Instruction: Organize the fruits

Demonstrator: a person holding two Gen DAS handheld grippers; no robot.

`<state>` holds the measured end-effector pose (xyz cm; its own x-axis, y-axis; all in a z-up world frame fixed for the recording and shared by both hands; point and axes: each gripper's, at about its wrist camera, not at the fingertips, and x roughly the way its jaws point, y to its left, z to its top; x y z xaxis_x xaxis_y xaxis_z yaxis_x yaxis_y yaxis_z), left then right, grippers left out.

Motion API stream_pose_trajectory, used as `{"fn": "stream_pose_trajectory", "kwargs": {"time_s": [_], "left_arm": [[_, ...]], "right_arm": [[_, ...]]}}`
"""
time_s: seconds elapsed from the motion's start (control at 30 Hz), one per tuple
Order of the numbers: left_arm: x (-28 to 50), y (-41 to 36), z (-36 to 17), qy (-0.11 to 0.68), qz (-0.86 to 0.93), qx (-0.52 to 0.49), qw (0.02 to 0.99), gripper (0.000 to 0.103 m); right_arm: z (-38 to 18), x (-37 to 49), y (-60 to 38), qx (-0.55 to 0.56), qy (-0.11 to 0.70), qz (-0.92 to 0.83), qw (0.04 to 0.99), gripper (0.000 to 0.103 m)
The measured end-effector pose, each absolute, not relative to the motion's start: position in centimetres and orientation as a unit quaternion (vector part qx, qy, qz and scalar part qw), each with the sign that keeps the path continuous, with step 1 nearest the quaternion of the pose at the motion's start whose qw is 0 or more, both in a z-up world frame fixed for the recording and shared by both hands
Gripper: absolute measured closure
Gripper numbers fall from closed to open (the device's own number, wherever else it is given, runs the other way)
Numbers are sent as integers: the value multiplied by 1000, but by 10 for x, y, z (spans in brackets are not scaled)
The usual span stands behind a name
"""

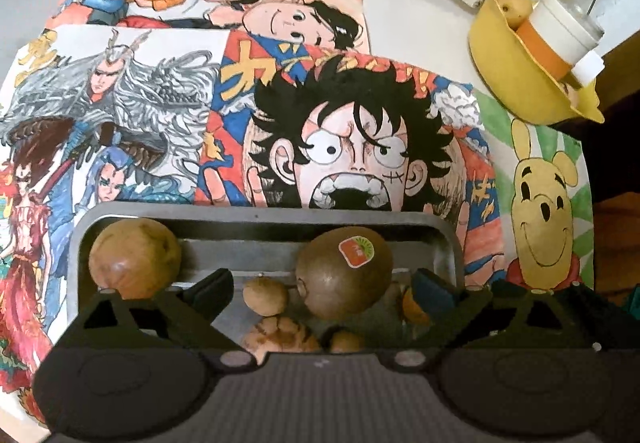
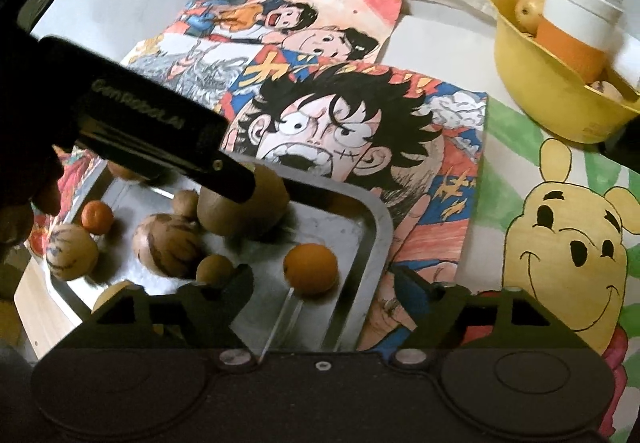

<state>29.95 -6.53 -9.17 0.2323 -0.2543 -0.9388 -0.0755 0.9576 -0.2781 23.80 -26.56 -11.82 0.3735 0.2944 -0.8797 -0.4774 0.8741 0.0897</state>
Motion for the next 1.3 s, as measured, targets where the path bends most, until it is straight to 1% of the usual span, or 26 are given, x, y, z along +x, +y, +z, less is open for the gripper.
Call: {"fn": "stream_pose_trajectory", "kwargs": {"time_s": [0.03,0.13,0.3,0.43,0.63,0.87,1.07,1.3], "left_arm": [[299,-65,-90,613,-56,-130,777,5],[296,-65,-82,599,-48,-124,789,5],[291,-64,-74,585,-34,-125,800,1],[283,-61,-74,577,-19,-129,806,1],[273,-52,-68,560,-1,-119,820,1],[258,-42,-51,520,34,-102,847,1],[238,-43,-44,480,32,-84,873,1],[224,-48,-39,464,45,-61,883,1]], "right_arm": [[-117,238,-267,-87,506,235,825,15],[-113,239,-270,-80,503,230,829,9],[-108,239,-274,-73,496,222,836,4],[-103,237,-278,-72,490,207,844,1],[-97,233,-281,-64,478,199,853,1],[-84,228,-285,-43,466,206,859,1],[-73,219,-285,-43,438,214,872,1],[-62,209,-290,-42,408,209,888,1]]}}
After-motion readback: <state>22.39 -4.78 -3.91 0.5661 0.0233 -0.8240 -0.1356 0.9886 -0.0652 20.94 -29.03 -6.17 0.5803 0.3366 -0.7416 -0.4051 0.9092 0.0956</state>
